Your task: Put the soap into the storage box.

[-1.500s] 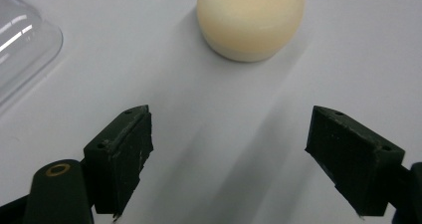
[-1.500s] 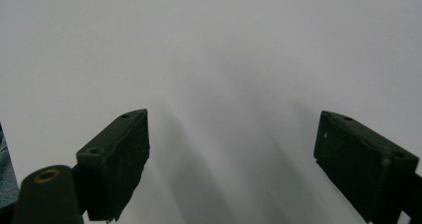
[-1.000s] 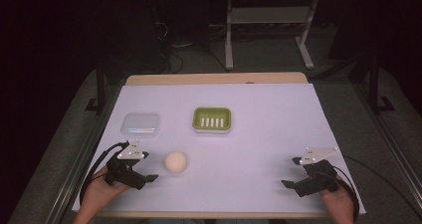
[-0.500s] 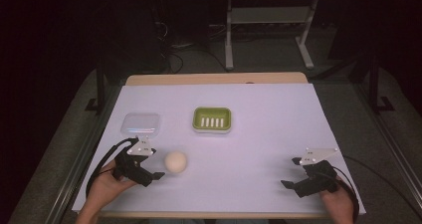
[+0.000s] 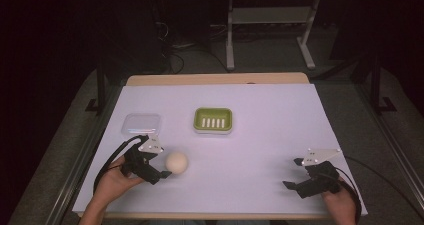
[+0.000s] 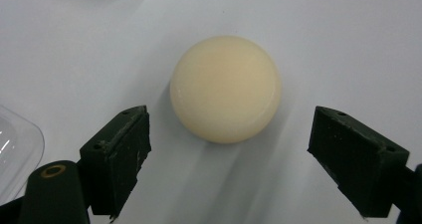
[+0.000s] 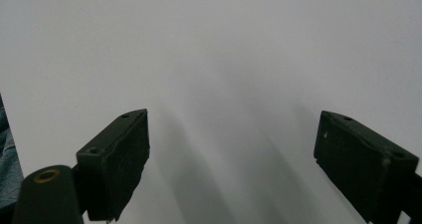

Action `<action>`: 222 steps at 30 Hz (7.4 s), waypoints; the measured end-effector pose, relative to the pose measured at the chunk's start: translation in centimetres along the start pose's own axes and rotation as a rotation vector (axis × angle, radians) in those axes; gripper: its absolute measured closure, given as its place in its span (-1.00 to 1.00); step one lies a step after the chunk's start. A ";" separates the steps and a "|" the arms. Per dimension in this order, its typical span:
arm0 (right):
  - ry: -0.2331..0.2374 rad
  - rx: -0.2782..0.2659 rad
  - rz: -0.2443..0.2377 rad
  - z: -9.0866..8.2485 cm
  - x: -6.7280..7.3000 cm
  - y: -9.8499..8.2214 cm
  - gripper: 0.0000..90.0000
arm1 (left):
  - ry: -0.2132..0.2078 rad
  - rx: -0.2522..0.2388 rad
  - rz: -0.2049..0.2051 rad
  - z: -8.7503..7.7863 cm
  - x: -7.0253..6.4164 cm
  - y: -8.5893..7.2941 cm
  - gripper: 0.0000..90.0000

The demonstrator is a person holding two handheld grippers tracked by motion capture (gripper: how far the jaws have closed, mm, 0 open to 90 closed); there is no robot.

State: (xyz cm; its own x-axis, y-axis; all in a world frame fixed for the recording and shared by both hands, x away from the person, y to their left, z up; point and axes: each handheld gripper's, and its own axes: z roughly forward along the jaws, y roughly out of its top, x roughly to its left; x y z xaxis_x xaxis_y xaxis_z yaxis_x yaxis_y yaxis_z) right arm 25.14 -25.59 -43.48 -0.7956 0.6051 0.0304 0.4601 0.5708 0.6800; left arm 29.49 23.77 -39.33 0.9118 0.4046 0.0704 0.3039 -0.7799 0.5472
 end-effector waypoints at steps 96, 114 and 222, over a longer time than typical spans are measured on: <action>0.023 0.007 -0.011 0.2 0.2 0.2 -0.70 | -0.100 0.204 0.035 5.5 1.2 3.0 -0.52; 0.023 0.002 -0.010 0.2 0.2 0.1 -0.70 | -0.161 0.192 0.022 5.2 1.4 3.4 -0.50; 0.028 -0.044 0.011 -0.5 -0.3 -0.2 -0.70 | -0.131 0.139 0.060 9.0 9.4 18.2 -0.50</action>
State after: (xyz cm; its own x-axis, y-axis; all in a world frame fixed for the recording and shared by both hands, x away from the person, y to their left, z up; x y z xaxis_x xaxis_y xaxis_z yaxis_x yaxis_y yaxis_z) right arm 25.11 -26.19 -43.27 -0.8015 0.5952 0.0583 0.4517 0.5385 0.7113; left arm 46.05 9.03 -36.23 0.9549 0.2965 -0.0144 0.2743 -0.8629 0.4245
